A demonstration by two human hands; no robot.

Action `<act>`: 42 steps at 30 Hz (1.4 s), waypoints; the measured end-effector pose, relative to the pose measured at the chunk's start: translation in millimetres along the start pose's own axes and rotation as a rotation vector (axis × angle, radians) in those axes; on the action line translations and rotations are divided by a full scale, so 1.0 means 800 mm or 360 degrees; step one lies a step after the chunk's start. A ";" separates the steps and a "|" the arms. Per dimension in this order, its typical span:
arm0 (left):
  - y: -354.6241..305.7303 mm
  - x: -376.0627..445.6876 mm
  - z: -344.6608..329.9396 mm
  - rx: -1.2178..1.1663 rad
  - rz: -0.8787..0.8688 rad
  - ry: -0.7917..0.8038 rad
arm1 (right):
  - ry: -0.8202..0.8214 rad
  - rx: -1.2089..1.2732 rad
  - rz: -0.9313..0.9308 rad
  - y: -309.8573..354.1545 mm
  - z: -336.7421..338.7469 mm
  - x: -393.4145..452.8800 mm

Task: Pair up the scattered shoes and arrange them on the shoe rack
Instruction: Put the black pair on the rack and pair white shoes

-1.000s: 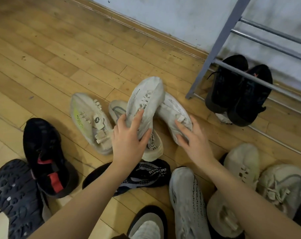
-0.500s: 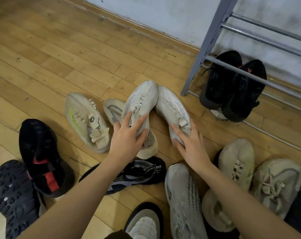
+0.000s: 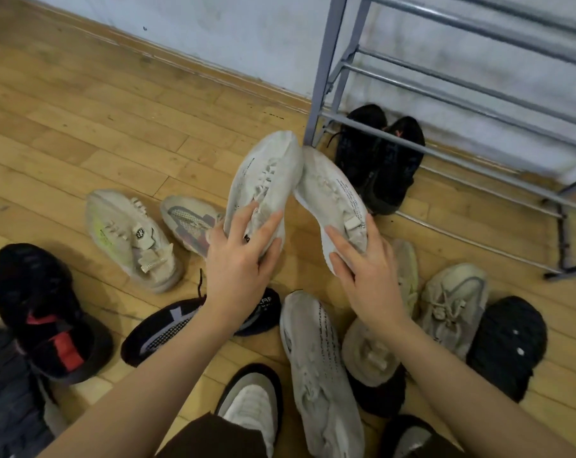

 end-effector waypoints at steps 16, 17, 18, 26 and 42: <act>-0.164 0.004 -0.139 -0.0268 -0.0409 0.0307 | -0.0330 -0.0226 -0.0586 -0.161 0.063 -0.112; -0.171 0.008 -0.149 -0.0254 -0.0419 0.0331 | -0.0340 -0.0217 -0.0618 -0.170 0.061 -0.111; -0.178 0.014 -0.159 -0.0251 -0.0430 0.0355 | -0.0352 -0.0213 -0.0653 -0.179 0.059 -0.109; -0.213 0.082 -0.245 -0.0306 -0.0429 0.0341 | -0.0458 -0.0196 -0.0829 -0.247 0.038 -0.049; -0.202 0.155 -0.393 -0.0118 -0.0196 0.0792 | 0.0003 -0.0045 -0.0980 -0.358 -0.024 0.042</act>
Point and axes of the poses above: each hand's wrist, its own x-axis towards the middle knuckle, its own z-axis out of the back of the hand, y = z × x, the point moved 3 cm from there along x, towards the middle knuckle, and after that the axes turned 11 degrees about -x, right-handed, at the moved point
